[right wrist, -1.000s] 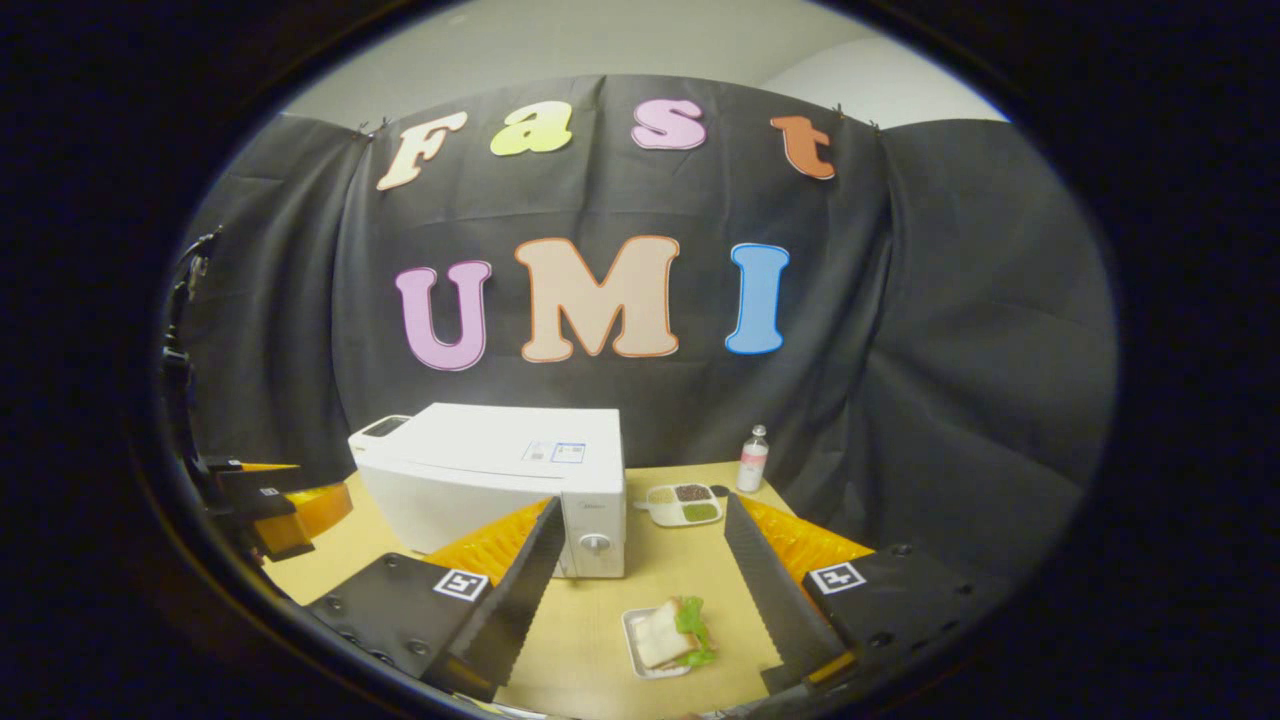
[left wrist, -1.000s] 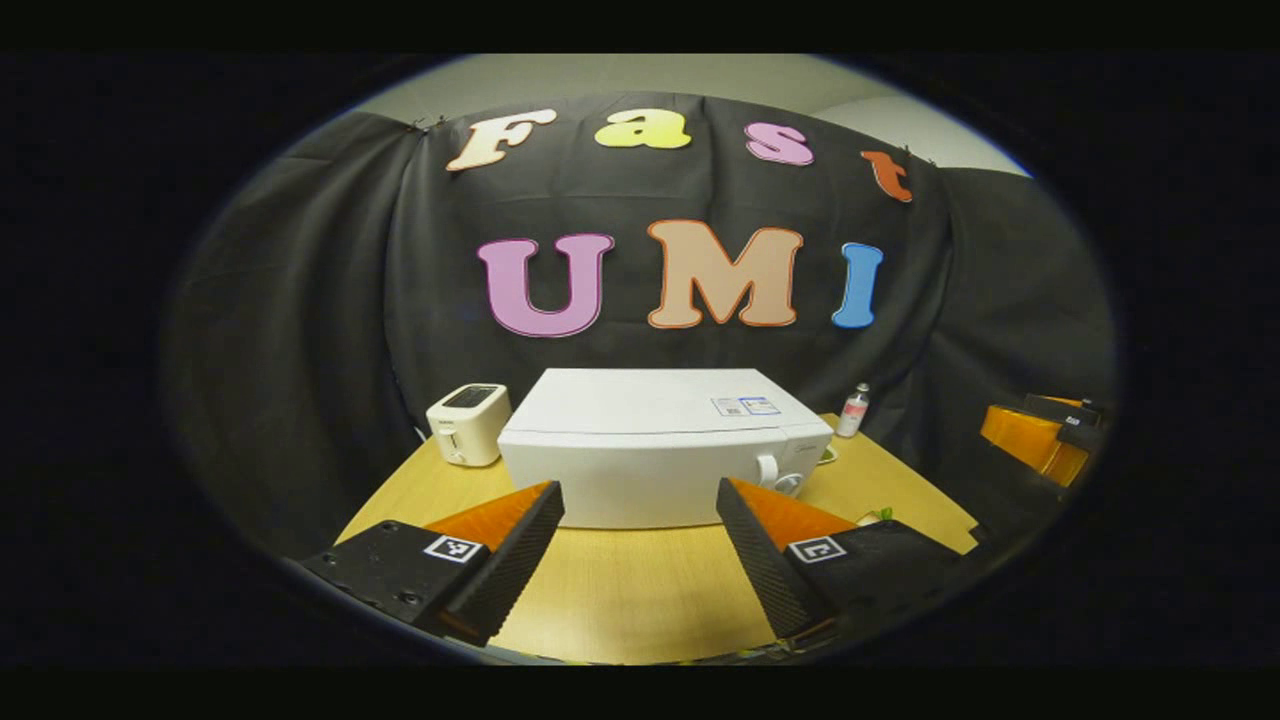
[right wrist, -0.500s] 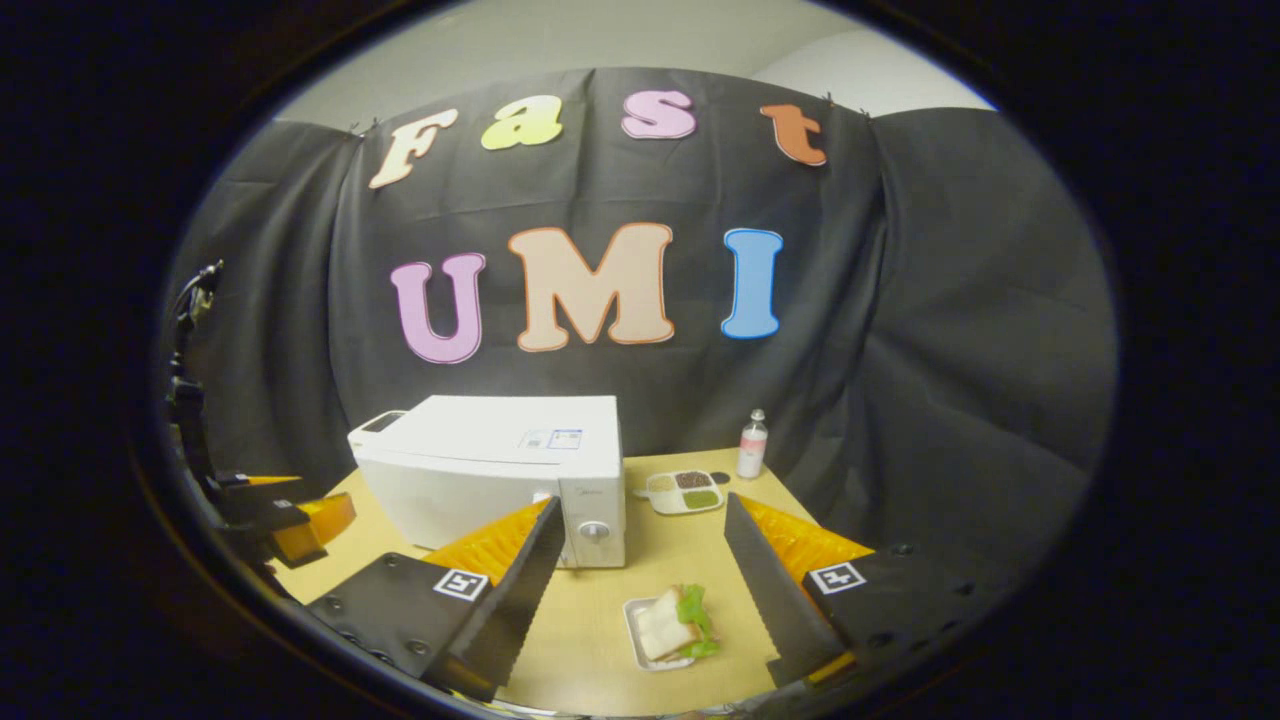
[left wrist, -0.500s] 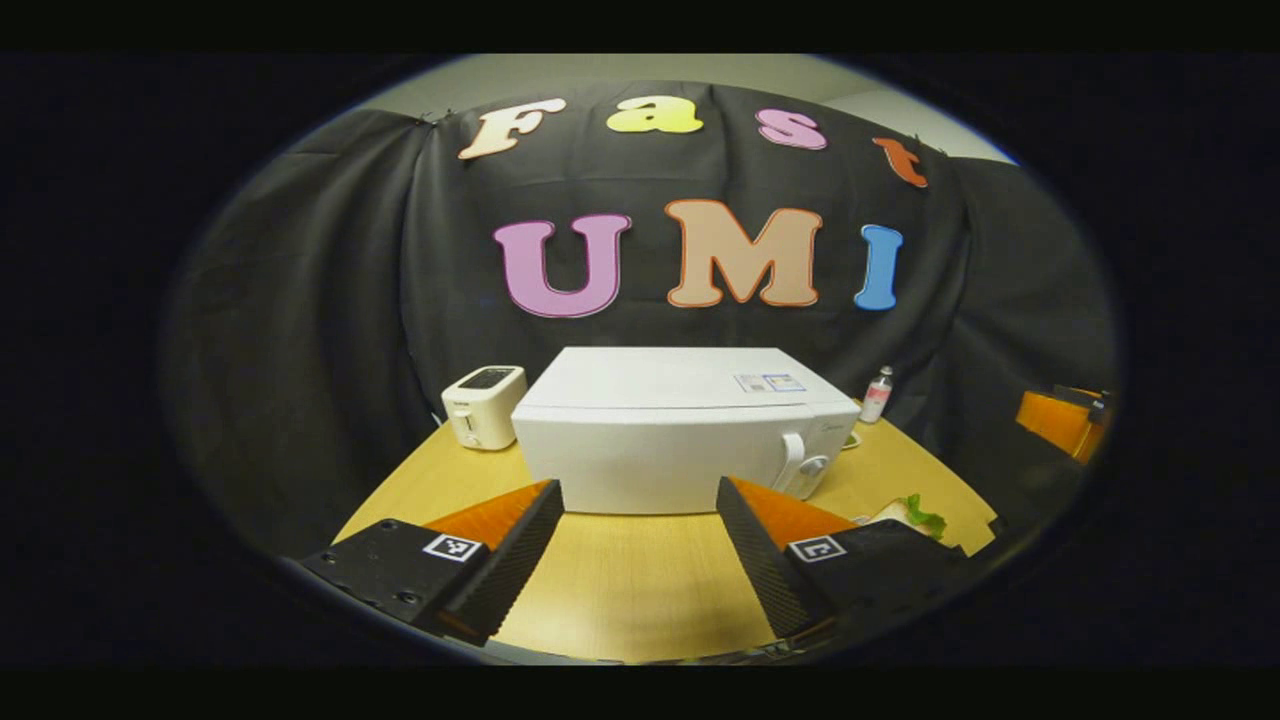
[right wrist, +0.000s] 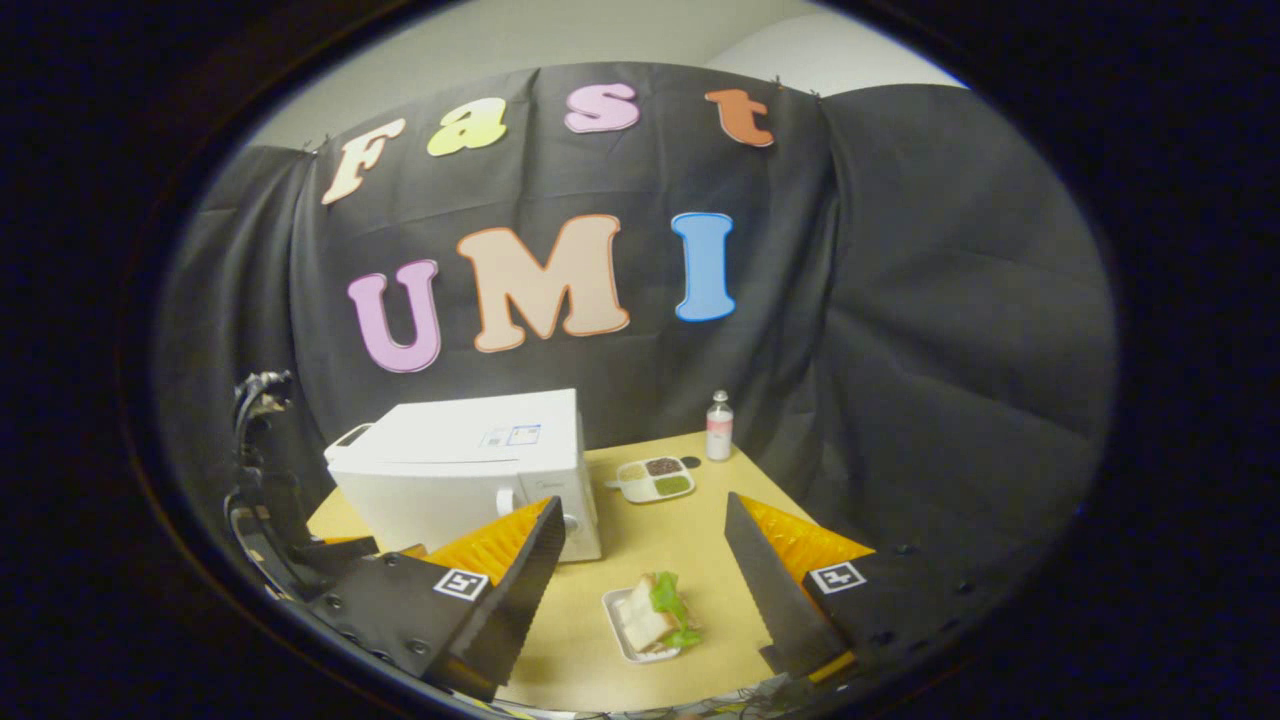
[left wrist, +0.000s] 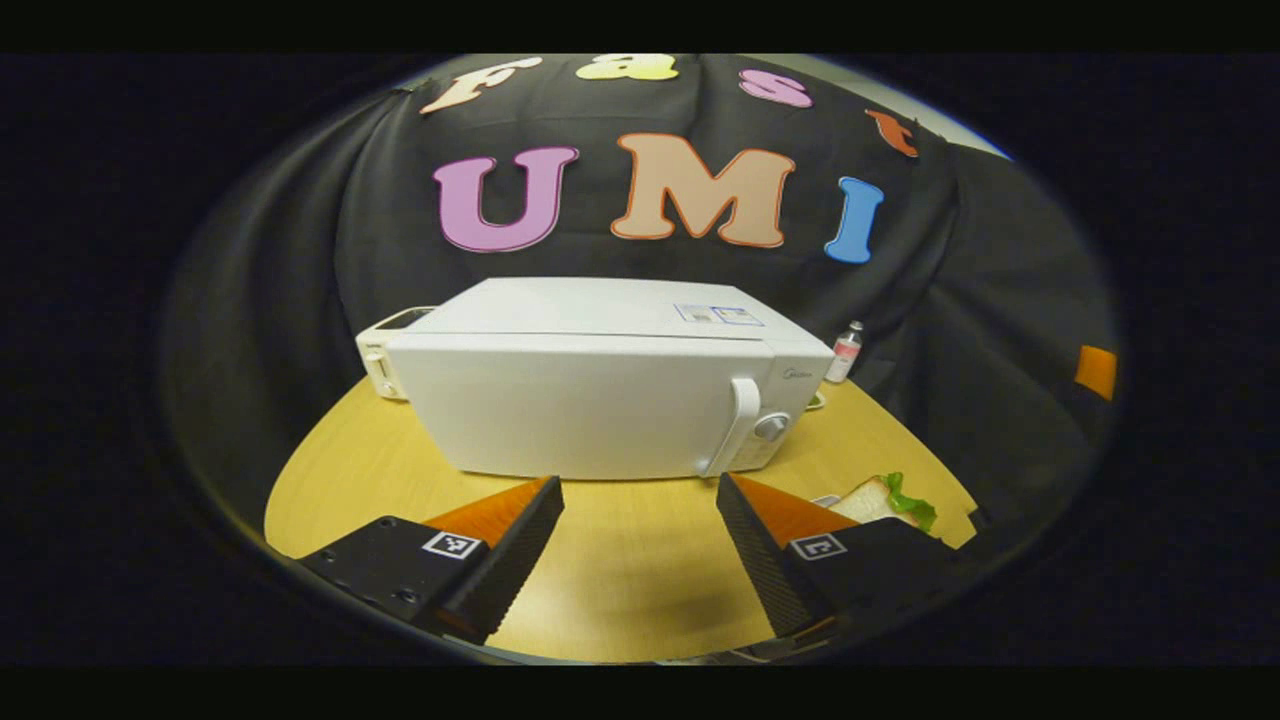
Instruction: Open the microwave oven with the left hand, put the food in, and close the microwave oven.
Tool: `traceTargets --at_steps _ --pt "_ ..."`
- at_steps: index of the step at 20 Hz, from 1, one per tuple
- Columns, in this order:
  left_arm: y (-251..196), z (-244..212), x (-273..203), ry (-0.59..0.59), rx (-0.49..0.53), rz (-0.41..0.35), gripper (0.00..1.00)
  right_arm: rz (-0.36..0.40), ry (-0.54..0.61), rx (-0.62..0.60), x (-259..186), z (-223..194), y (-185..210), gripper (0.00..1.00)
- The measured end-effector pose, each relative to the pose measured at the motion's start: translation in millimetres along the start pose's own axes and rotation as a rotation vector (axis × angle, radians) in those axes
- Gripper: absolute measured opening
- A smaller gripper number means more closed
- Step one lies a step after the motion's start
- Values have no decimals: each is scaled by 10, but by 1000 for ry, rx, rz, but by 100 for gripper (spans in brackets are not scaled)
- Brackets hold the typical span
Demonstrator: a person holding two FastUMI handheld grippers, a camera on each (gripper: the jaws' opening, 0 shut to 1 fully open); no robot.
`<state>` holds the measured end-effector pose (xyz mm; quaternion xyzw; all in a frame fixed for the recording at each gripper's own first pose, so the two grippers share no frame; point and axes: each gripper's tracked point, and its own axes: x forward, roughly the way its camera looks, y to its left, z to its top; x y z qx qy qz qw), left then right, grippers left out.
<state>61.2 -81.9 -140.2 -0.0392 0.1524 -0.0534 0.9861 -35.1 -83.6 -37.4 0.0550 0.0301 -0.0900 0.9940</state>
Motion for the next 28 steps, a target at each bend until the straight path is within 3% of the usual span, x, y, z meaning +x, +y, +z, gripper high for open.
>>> traceTargets --at_steps 2,3,4,7,8,9,10,11,12,14,15,16,17,18,25,28 --pt "-76 -81 176 43 -8 -17 92 -38 -6 12 -15 9 -132 100" --pt "-99 -95 264 54 -12 -23 96 -57 -4 15 -22 1 -192 93" --pt "-117 -109 351 65 -15 -32 96 -77 -4 14 -27 -11 -260 100" --pt "-179 -182 576 113 -14 -56 96 -148 -5 10 -65 -25 -472 100" --pt "-205 -205 655 127 -15 -64 96 -170 -4 12 -66 -36 -535 93" --pt "-234 -230 727 139 -16 -72 96 -190 -2 15 -83 -42 -588 100" --pt "-259 -256 795 152 -15 -78 96 -209 -1 18 -97 -51 -641 93" --pt "-294 -276 845 165 -14 -85 96 -227 0 20 -104 -54 -690 93" --pt "-324 -293 909 174 -10 -91 96 -243 4 23 -110 -74 -727 100" --pt "-384 -298 1004 186 5 -104 96 -268 8 30 -98 -85 -798 100" --pt "-426 -296 1056 189 13 -112 96 -278 12 34 -94 -95 -821 93" --pt "-473 -305 1104 195 20 -119 96 -286 18 39 -91 -120 -839 93" --pt "-524 -318 1145 201 26 -128 96 -292 24 44 -84 -142 -845 100" --pt "-577 -338 1190 207 30 -136 96 -297 31 50 -63 -168 -859 93" --pt "-703 -364 1467 245 7 -119 84 -304 60 47 5 -235 -850 93" --pt "-733 -365 1556 258 -7 -108 69 -294 77 40 31 -276 -804 94"
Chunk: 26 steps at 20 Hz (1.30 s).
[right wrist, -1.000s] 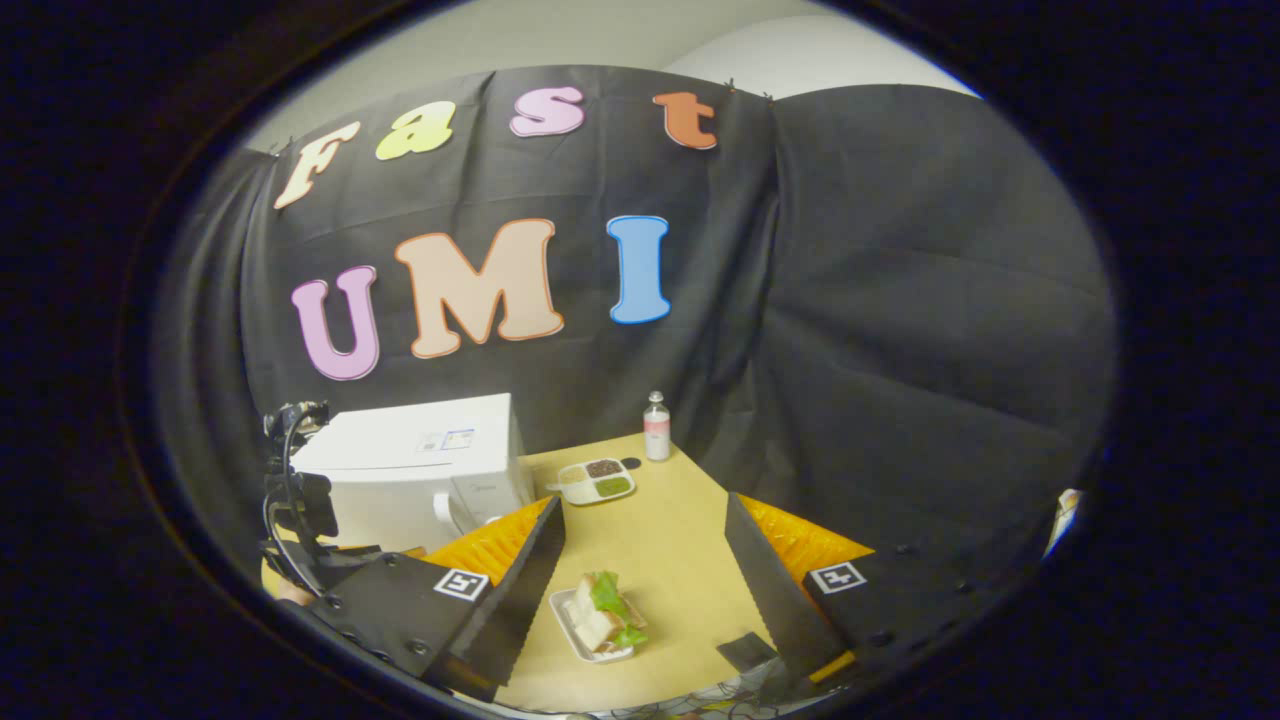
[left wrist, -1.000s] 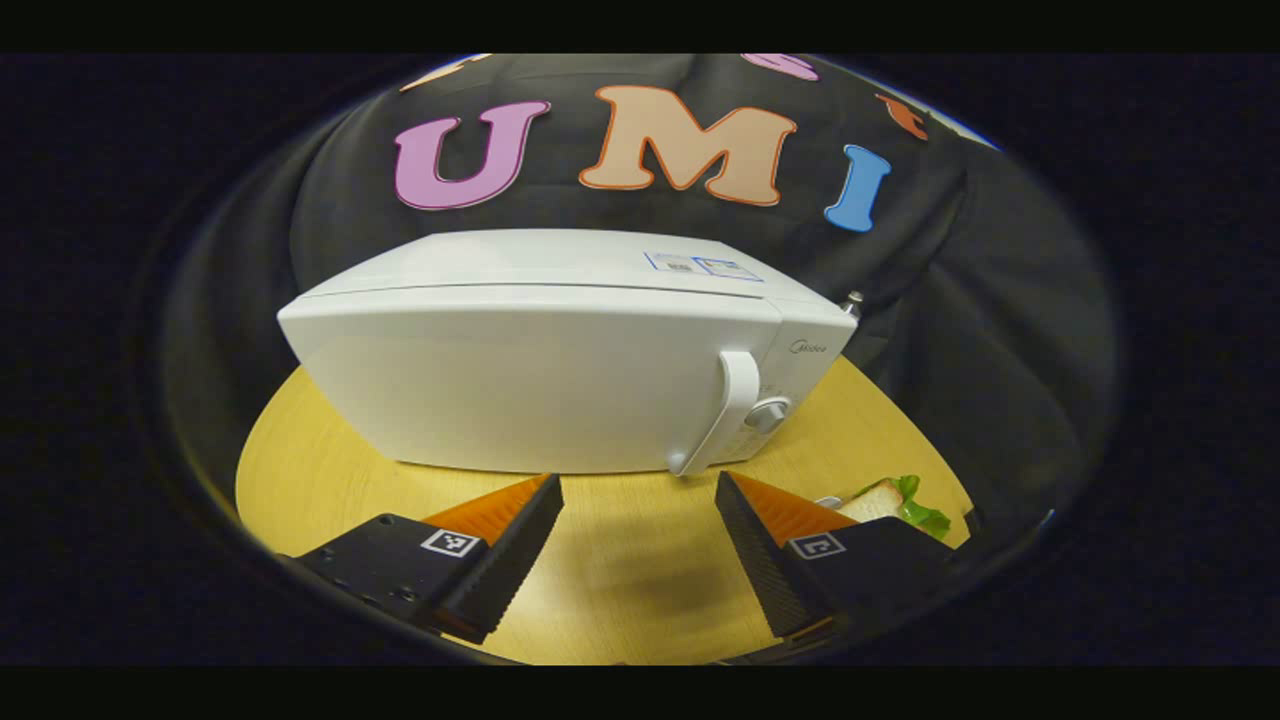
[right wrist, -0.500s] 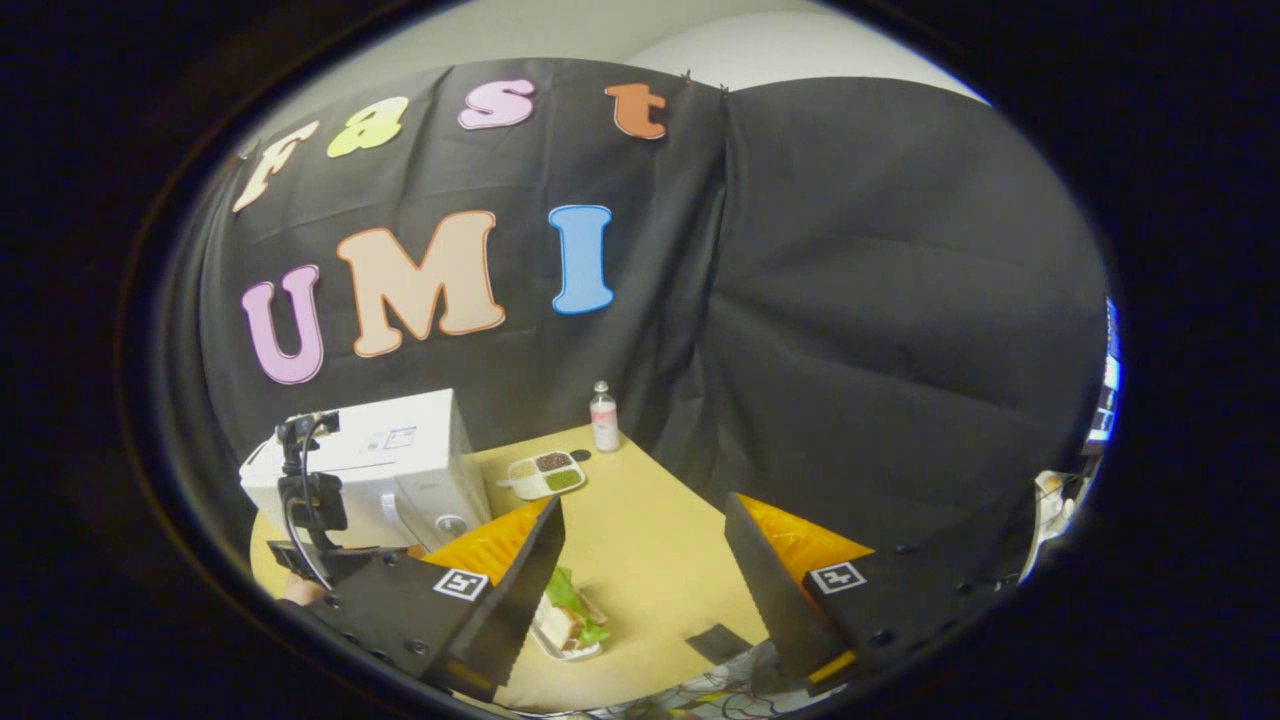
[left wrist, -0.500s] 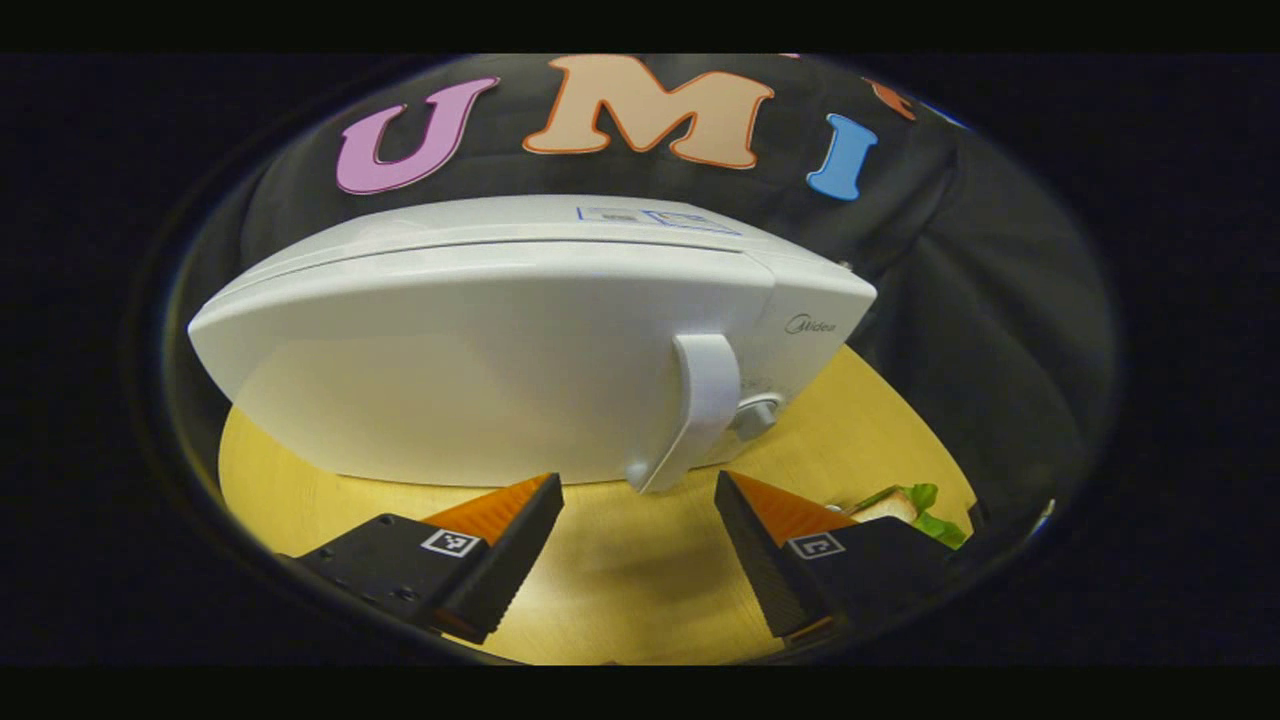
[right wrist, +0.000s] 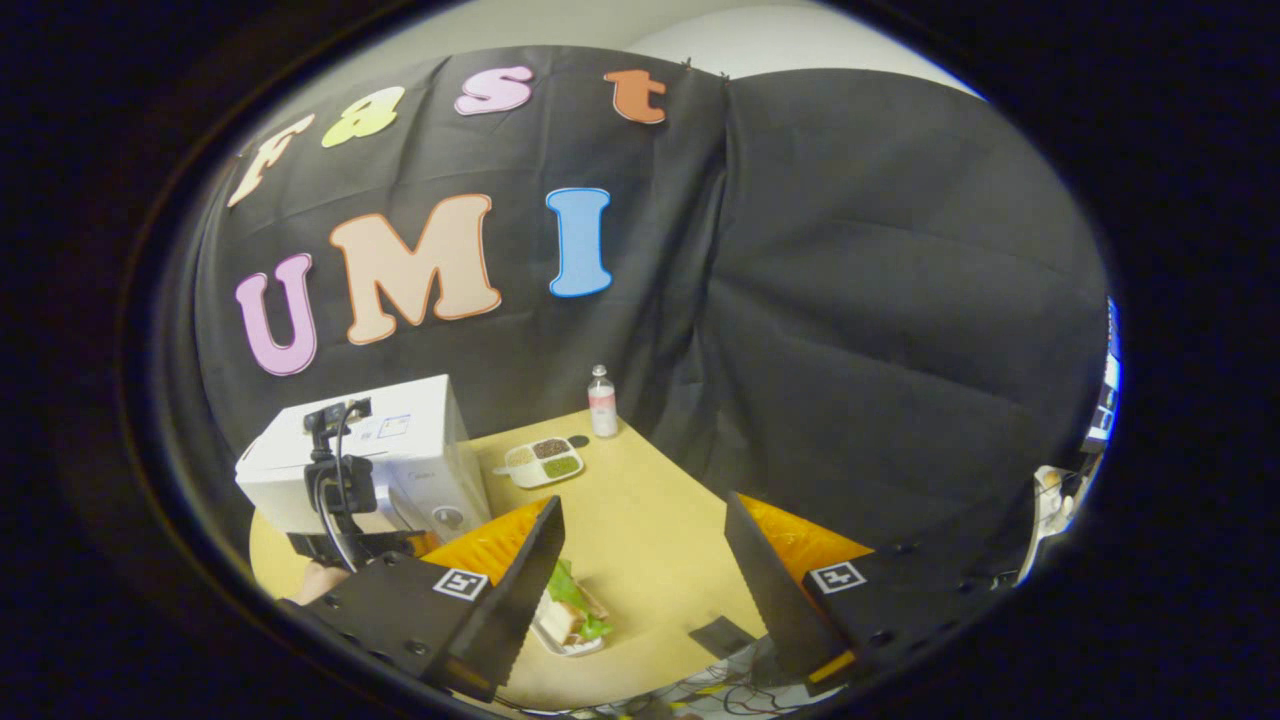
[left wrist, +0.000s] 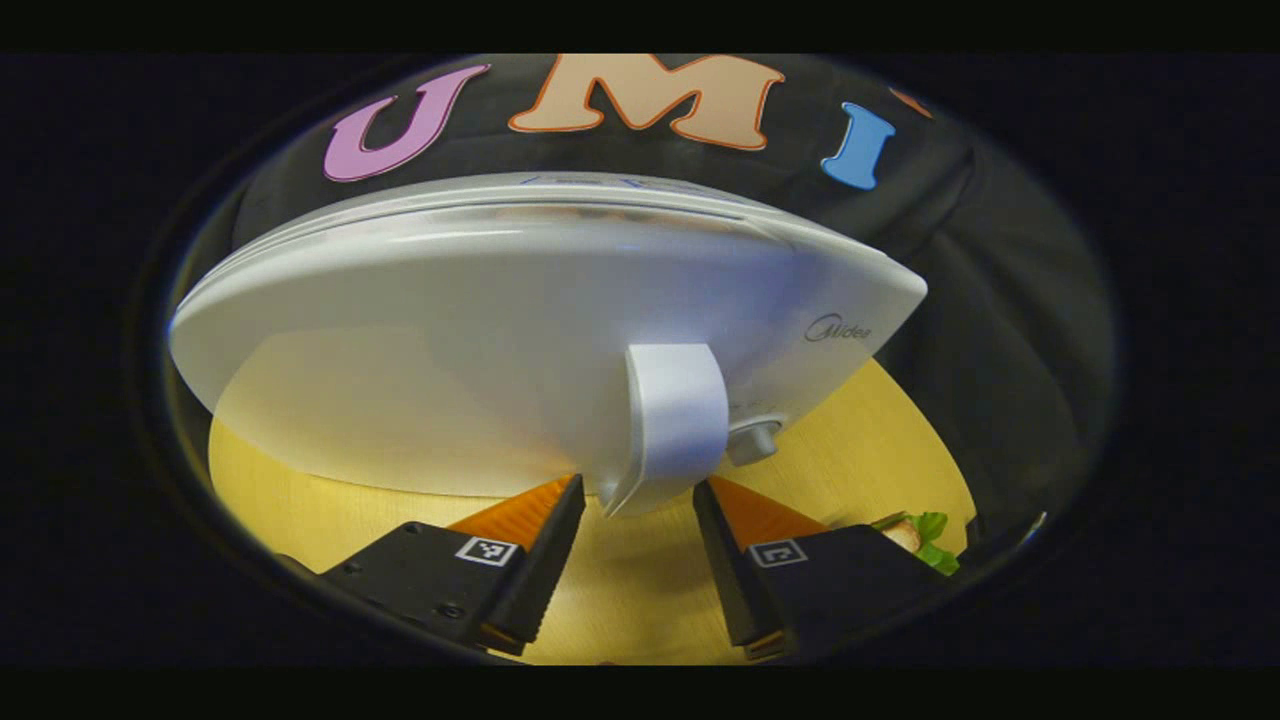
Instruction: Open the microwave oven with the left hand, put the food in, and close the microwave oven.
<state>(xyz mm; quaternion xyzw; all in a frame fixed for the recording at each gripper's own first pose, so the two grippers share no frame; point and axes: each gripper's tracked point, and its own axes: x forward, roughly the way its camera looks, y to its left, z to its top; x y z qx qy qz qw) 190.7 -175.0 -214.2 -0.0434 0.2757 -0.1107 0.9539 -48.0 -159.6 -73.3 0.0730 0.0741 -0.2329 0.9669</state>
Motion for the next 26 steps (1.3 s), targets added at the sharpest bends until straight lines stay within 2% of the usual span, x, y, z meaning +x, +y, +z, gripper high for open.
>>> traceTargets --at_steps 1,2,4,5,6,10,13,16,17,18,19,20,22,23,26 --pt "1 16 16 0 -4 7 67 2 3 -4 6 -2 4 94" --pt "-6 6 39 7 -12 10 58 6 6 -7 11 -8 26 94" --pt "46 -17 74 20 -18 42 45 19 11 -12 32 -19 80 94" --pt "63 -18 64 27 -24 50 48 22 15 -14 47 -25 86 94" --pt "66 -9 97 25 -19 54 38 29 22 -14 67 -42 113 94" --pt "54 -37 93 54 24 101 23 60 34 -21 96 -53 203 94" --pt "57 -32 95 45 9 105 20 83 39 -33 114 -62 247 94" --pt "46 -44 77 32 15 92 11 99 48 -44 142 -88 237 94" --pt "51 -43 80 25 21 93 10 103 50 -47 143 -86 220 100" --pt "50 -38 73 18 20 96 7 109 53 -48 149 -91 200 100" --pt "53 -33 79 13 18 99 7 118 55 -48 142 -91 186 100" --pt "52 -46 59 6 15 101 6 125 56 -50 150 -95 171 94" --pt "57 -43 55 -2 7 108 4 133 57 -56 164 -107 120 94" --pt "59 -39 51 -7 -3 115 4 139 59 -59 166 -116 98 100" --pt "61 -37 45 -29 -17 129 3 160 67 -69 177 -152 11 100"
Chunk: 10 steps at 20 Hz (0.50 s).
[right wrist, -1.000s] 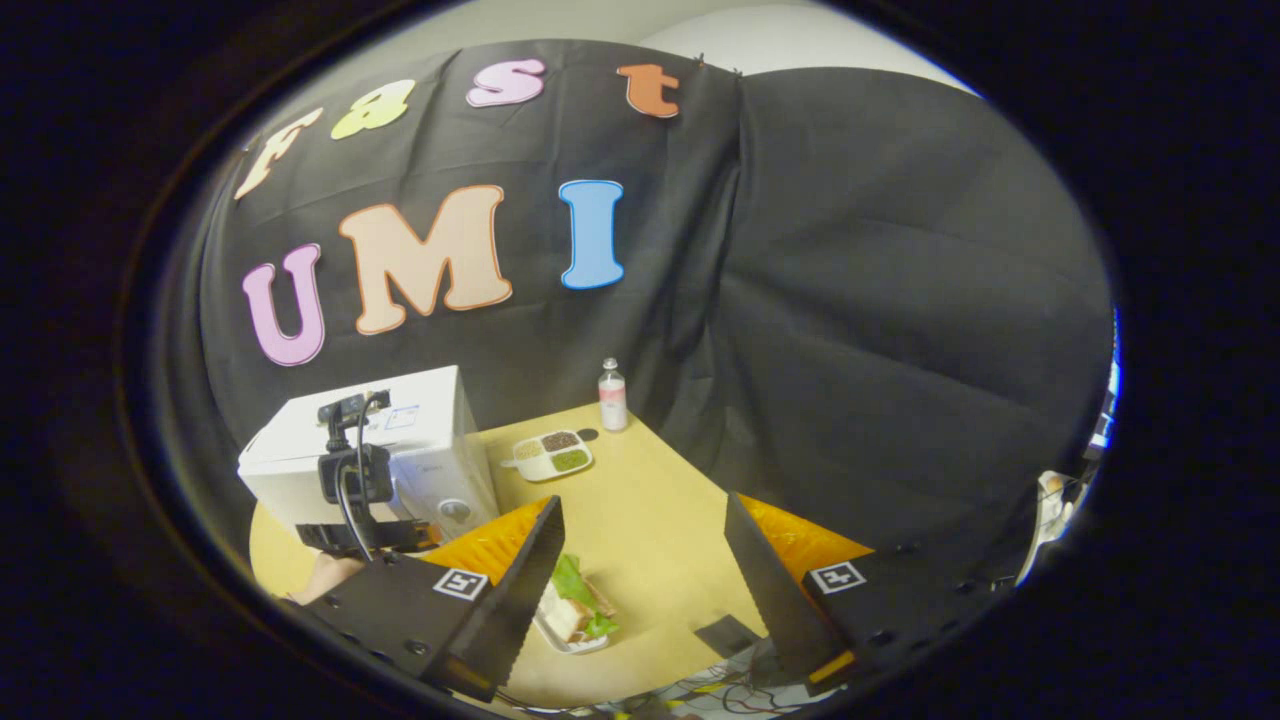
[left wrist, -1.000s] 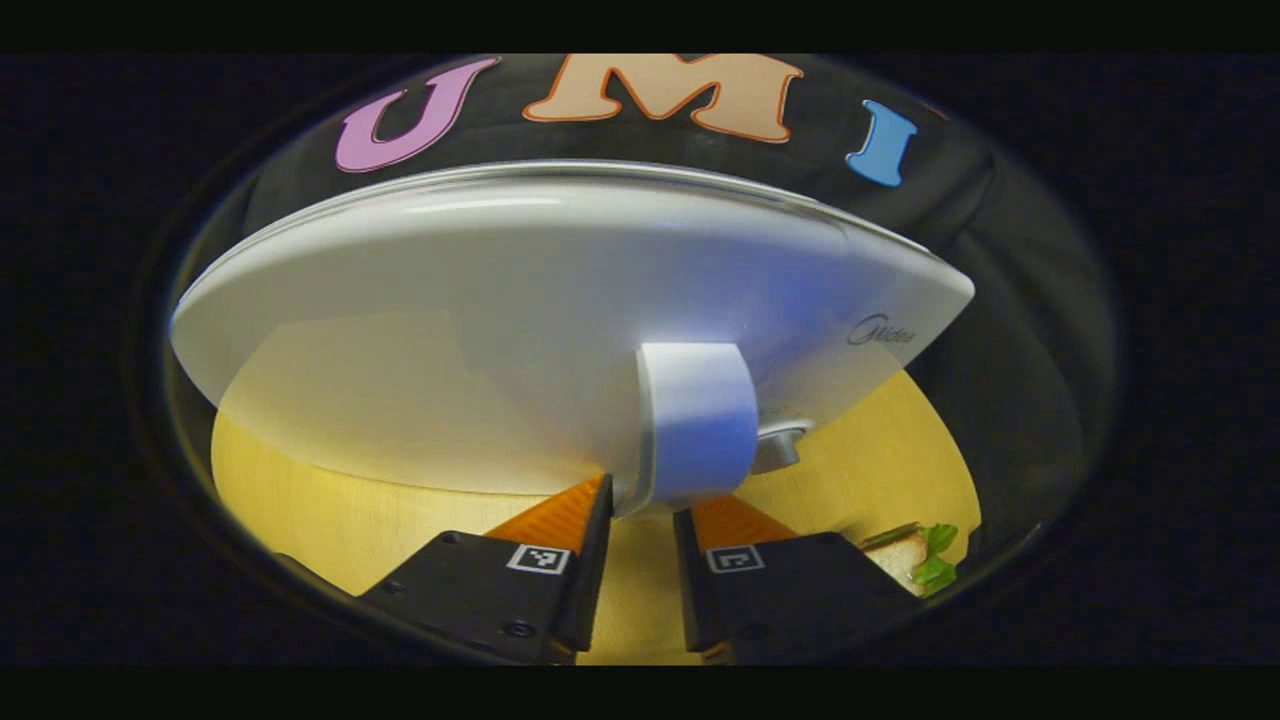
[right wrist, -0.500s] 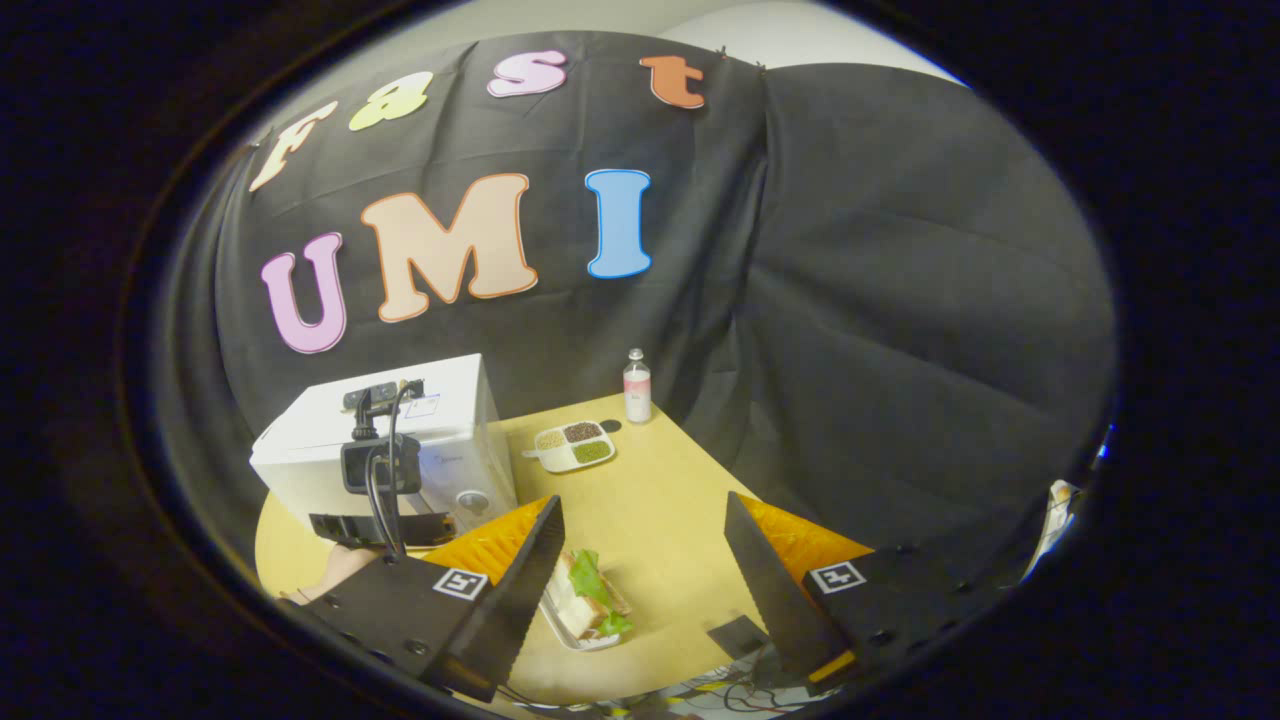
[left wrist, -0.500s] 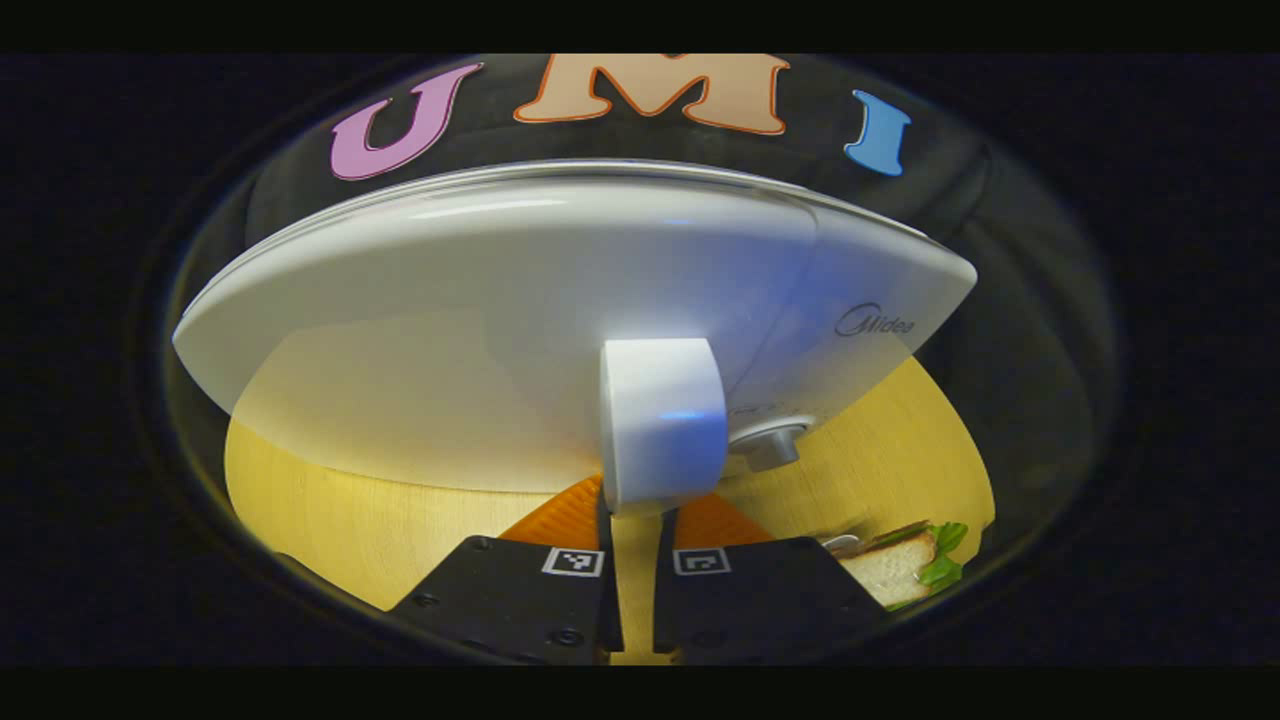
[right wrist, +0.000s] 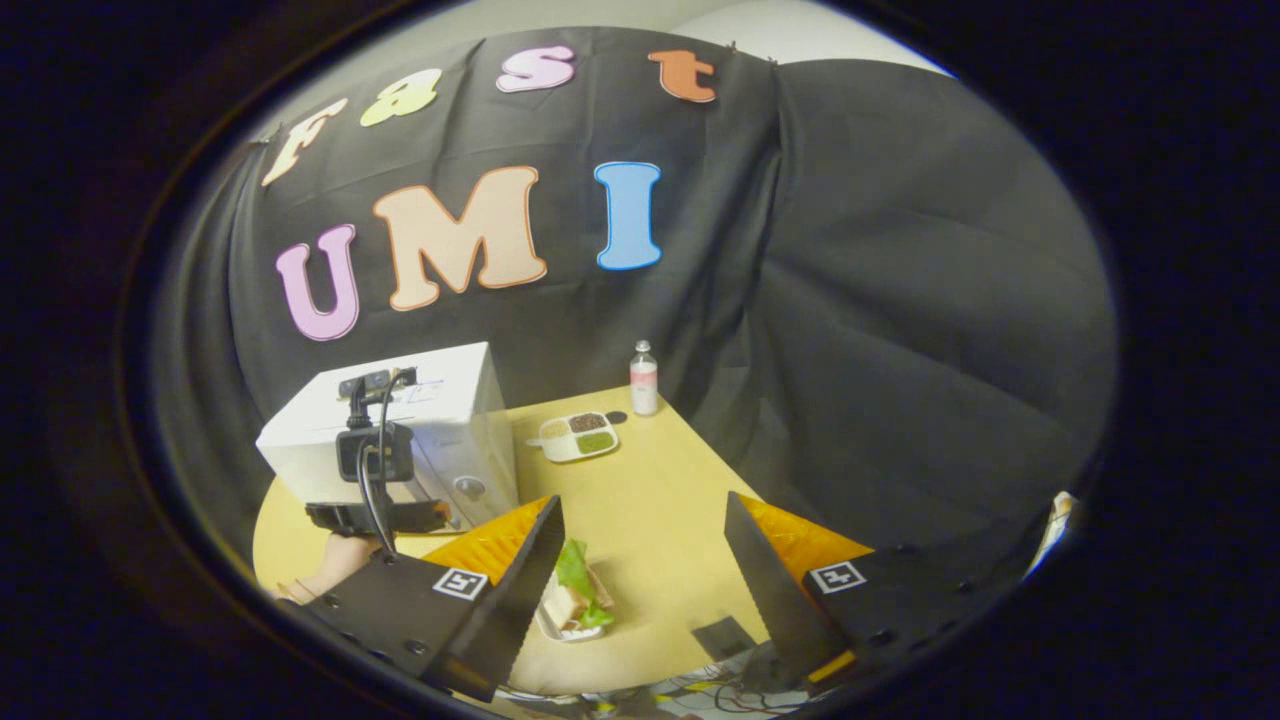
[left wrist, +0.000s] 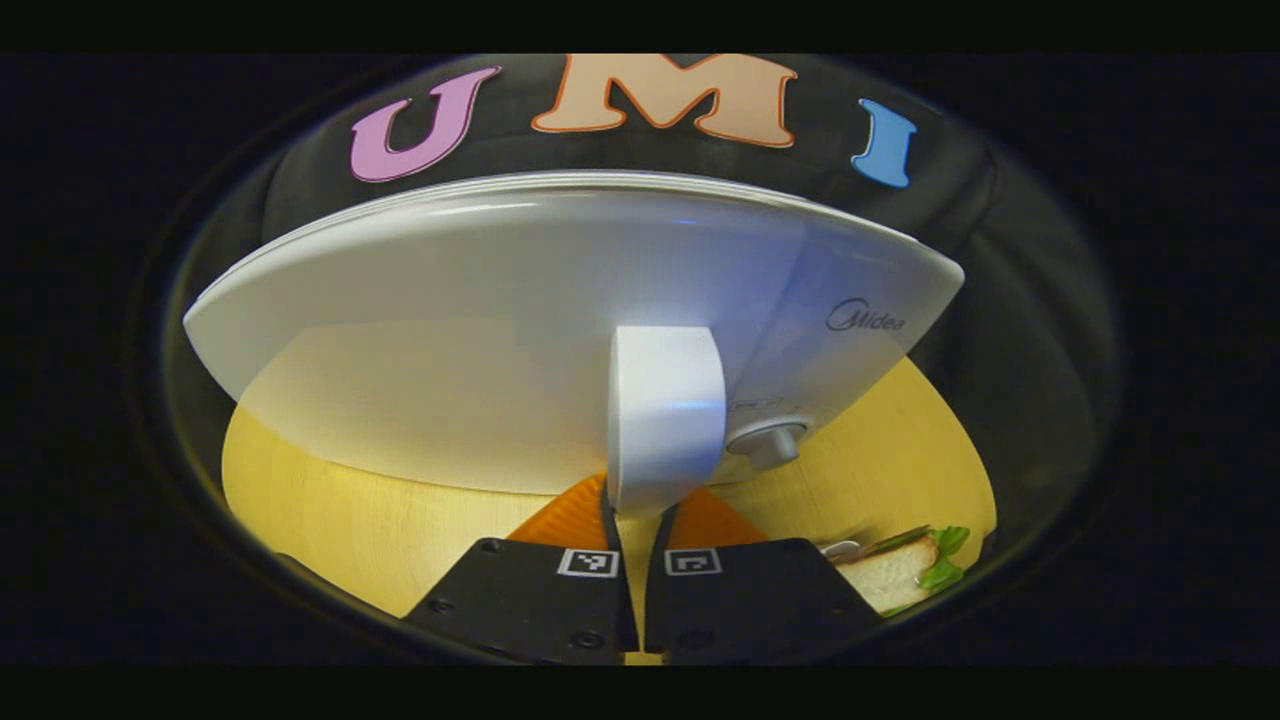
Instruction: Open the microwave oven with the left hand, put the food in, and close the microwave oven.
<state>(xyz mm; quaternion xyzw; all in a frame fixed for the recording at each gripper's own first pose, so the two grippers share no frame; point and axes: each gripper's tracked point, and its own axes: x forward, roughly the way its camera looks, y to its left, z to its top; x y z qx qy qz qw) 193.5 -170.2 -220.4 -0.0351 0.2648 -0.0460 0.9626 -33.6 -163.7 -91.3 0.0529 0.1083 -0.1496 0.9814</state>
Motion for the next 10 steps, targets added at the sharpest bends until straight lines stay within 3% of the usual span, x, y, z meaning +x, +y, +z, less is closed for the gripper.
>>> traceTargets --at_steps 1,2,3,4,5,6,7,9,10 --pt "3 -1 -4 -6 -2 5 3 6 1 -5 -1 -1 -35 94" --pt "6 3 -6 -15 -10 12 2 15 5 -9 22 -23 -62 100" --pt "8 7 -12 -21 -22 21 3 25 11 -13 38 -37 -88 94" --pt "13 10 -7 -30 -32 34 2 34 18 -19 62 -60 -123 94" --pt "18 12 -10 -34 -40 46 2 43 23 -22 82 -58 -148 100" --pt "20 14 -15 -41 -55 56 1 56 25 -25 101 -47 -150 94" --pt "20 15 -20 -46 -68 62 1 66 20 -27 115 -13 -157 100" --pt "21 -91 -118 -24 -103 85 2 86 7 -38 157 45 -181 100" --pt "43 -162 -207 -59 -106 94 1 91 4 -47 190 55 -186 94"
